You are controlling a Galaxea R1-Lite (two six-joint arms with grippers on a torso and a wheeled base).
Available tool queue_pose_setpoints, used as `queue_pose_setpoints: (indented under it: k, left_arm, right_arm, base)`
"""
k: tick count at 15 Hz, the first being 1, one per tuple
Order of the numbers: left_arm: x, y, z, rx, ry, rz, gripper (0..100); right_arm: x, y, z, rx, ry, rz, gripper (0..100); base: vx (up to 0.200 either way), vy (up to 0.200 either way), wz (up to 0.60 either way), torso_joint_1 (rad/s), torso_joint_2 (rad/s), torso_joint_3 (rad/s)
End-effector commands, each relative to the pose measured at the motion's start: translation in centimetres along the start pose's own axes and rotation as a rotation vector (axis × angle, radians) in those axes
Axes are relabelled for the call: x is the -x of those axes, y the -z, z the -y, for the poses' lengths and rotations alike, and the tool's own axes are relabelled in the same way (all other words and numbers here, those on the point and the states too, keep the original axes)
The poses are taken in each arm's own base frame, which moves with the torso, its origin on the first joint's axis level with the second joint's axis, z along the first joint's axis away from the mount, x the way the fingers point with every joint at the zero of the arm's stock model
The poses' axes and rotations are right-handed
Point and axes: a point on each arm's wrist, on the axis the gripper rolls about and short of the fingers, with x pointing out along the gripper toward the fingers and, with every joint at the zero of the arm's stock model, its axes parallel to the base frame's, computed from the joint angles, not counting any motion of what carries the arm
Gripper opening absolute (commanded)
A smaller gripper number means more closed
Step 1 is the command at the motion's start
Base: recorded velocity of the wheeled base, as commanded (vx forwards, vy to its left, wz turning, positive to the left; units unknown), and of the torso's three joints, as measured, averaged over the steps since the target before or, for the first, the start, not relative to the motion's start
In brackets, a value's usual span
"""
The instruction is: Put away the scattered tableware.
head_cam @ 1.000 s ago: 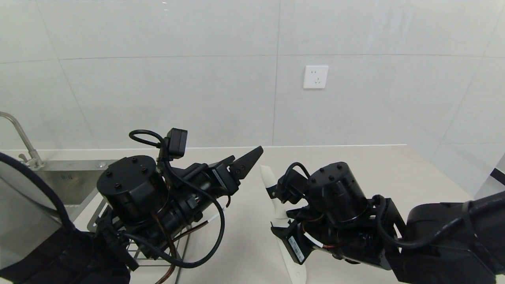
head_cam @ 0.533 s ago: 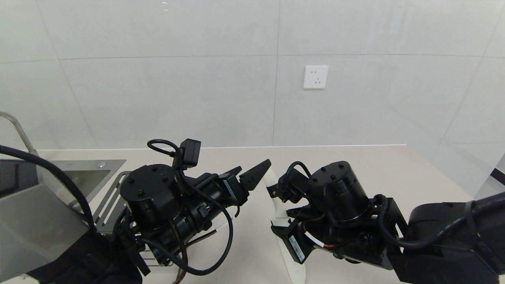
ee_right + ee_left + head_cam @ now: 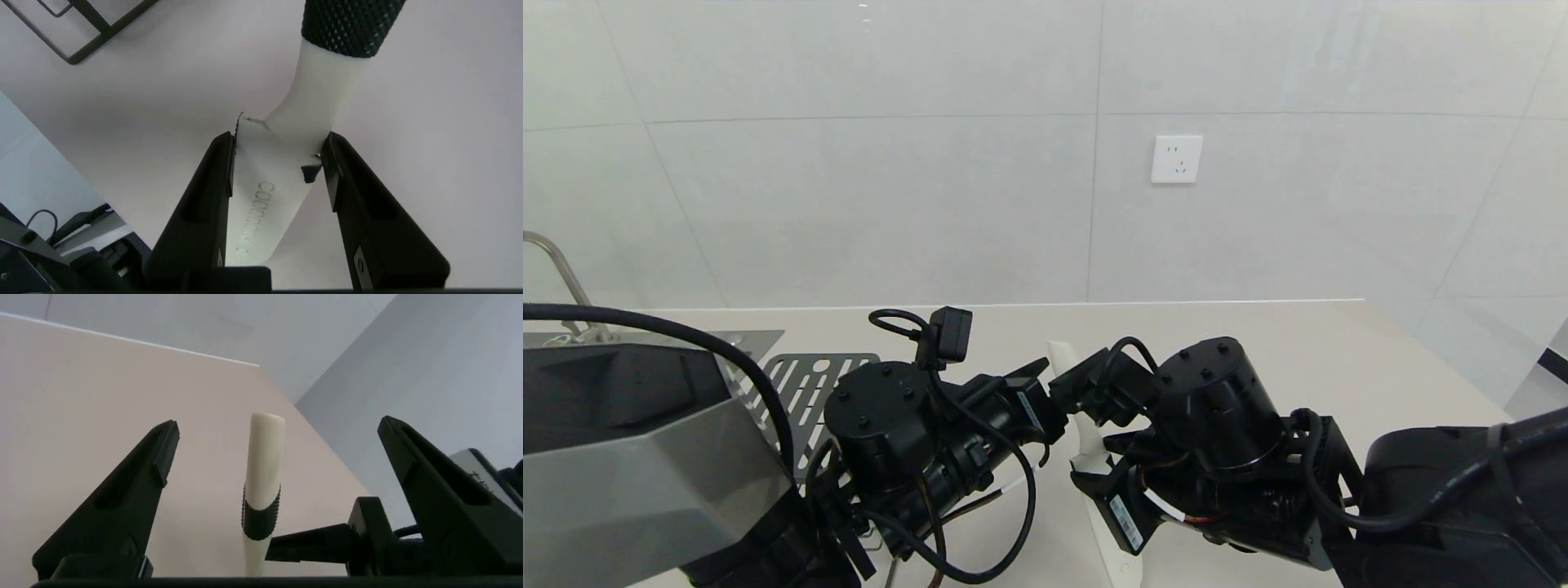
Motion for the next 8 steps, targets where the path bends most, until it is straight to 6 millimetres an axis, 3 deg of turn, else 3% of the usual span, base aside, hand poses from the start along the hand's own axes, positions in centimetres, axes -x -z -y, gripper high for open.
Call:
queue_pose_setpoints:
  k: [1, 8]
  left_arm:
    - [-0.2, 0.6, -0.2, -0.001, -0.002, -0.018, 100]
    - [-0.3, 1.9, -0.2, -0.002, -0.004, -0.059, 100]
  right_arm:
    - [0.0, 0.0, 0.0, 0.0, 0.001, 0.0, 0]
    - [0.0, 0.0, 0.0, -0.001, 0.002, 0.0, 0]
  base:
    - [0.0, 0.0, 0.0, 0.0, 0.0, 0.0]
    - [0.0, 0.0, 0.0, 0.0, 0.0, 0.0]
